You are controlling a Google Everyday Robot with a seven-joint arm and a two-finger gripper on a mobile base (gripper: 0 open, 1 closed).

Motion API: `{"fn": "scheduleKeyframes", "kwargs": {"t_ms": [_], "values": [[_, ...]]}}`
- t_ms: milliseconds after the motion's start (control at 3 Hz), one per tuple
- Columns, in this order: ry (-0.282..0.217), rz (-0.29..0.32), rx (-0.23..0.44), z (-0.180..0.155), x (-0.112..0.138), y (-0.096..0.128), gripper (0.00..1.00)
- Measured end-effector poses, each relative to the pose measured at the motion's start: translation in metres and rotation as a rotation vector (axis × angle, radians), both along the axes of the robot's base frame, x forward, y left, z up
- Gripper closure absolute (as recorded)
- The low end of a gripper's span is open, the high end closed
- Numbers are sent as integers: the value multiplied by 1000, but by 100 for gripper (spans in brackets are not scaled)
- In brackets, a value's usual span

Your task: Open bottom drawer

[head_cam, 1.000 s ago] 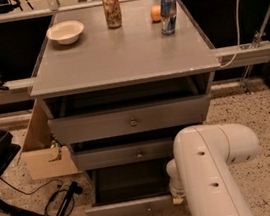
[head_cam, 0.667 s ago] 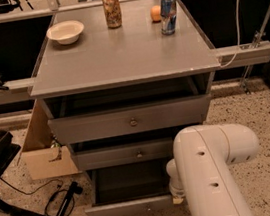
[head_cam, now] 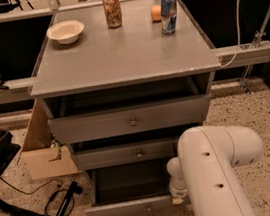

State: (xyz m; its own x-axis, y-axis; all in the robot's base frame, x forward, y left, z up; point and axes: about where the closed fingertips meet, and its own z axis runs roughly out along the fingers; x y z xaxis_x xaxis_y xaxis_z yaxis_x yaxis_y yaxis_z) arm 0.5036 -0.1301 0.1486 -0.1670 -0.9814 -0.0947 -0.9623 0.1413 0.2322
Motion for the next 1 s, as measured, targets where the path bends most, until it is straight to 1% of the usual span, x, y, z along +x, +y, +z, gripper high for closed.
{"fn": "scheduleKeyframes", "kwargs": {"t_ms": [333, 667, 1000], "values": [[0, 0, 0, 0, 6, 2, 100], [0, 0, 0, 0, 6, 2, 82], [0, 0, 0, 0, 6, 2, 58]]}}
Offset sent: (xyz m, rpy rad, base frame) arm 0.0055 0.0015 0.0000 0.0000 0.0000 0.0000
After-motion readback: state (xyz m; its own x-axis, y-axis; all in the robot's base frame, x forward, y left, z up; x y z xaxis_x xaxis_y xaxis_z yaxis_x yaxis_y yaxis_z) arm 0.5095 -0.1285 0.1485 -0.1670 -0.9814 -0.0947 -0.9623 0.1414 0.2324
